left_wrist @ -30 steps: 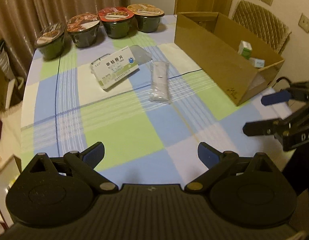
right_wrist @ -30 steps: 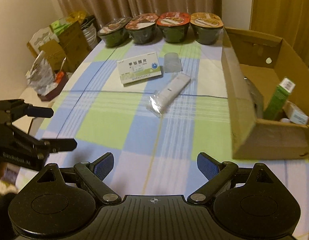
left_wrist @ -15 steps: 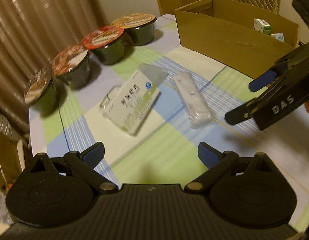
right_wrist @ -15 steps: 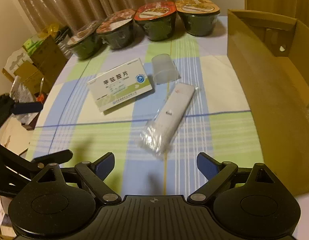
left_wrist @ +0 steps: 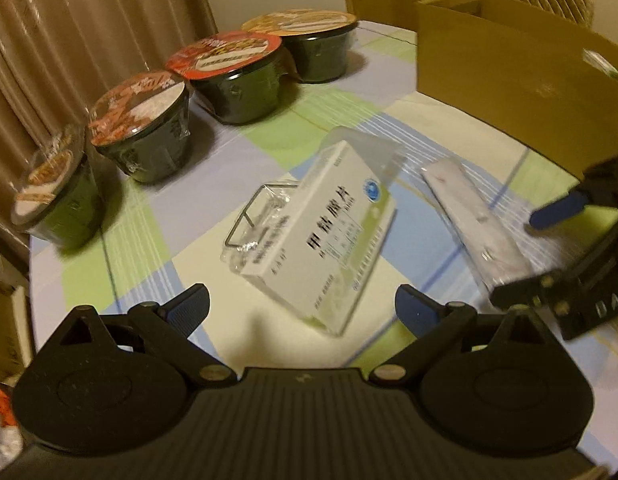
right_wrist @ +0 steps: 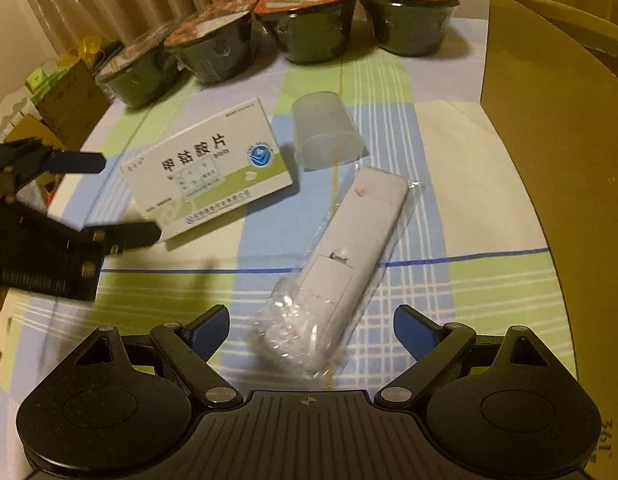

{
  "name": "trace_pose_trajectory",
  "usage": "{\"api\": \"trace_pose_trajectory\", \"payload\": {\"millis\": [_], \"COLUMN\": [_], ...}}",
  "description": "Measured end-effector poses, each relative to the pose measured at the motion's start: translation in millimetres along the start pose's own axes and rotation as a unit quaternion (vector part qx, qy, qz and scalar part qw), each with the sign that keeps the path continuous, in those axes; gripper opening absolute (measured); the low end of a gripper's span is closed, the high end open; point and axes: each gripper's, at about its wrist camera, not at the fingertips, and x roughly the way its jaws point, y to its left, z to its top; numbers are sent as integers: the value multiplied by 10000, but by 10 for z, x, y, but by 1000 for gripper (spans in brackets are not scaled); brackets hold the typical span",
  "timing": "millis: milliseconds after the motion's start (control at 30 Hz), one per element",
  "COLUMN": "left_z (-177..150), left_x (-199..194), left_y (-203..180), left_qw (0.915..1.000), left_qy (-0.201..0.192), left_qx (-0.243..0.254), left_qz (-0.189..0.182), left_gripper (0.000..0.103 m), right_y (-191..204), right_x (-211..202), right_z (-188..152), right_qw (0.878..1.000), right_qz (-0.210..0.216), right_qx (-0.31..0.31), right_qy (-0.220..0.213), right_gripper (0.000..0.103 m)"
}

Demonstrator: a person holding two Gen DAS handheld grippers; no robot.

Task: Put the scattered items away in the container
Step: 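Grasp the white medicine box with the left tool while the right tool grasps the plastic-wrapped white item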

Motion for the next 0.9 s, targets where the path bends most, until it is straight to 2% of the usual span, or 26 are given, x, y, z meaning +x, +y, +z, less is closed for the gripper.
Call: {"api": "trace_pose_trajectory", "payload": {"millis": [100,167,200,233,267,400,467,500,533,667,700,733,767,900], "left_z": [40,64,71,69,61,11,-4,-11,-22,-91,-106,-116,-123,-115], "left_x": [164,241,270,281,275,136,73,55,50,44,48,53,58,70], "left_y": [119,156,156,137,104,-45,-108,-138,-167,-332,-360,-380,-397,-445], "left_qw": [9995,9988,9986,9987,9991,9997,9998,9996,9995,9996,9996,9996,9996,9995], "left_qy": [0,26,74,118,153,144,126,151,182,226,235,238,243,276], "left_qx": [-256,-358,-358,-307,-217,-24,-59,-100,-129,-21,-28,-48,-67,-109], "left_qz": [-191,-334,-381,-385,-344,-185,-167,-195,-215,-185,-178,-163,-152,-115], "left_gripper": [89,78,67,60,60,44,36,29,26,24,24,24,24,24], "right_y": [-40,-66,-79,-86,-87,-62,-36,-16,-4,9,11,10,-1,-72], "right_x": [50,73,77,76,72,84,104,108,115,138,136,130,117,35], "right_z": [-3,-5,-5,-4,-3,14,33,48,66,111,113,109,100,52], "right_qw": [10000,10000,9999,9999,9999,9998,9996,9994,9992,9982,9978,9971,9967,9975], "right_qz": [-43,-57,-62,-66,-71,-81,-162,-221,-267,-509,-571,-646,-675,-573], "right_qx": [-58,-81,-73,-64,-50,-13,-33,-85,-114,-217,-269,-344,-402,-410], "right_qy": [-6,-14,-31,-54,-80,-176,-228,-257,-259,-228,-214,-209,-204,27], "right_gripper": [95,95,95,95,95,95,90,81,77,66,61,48,44,42]}}
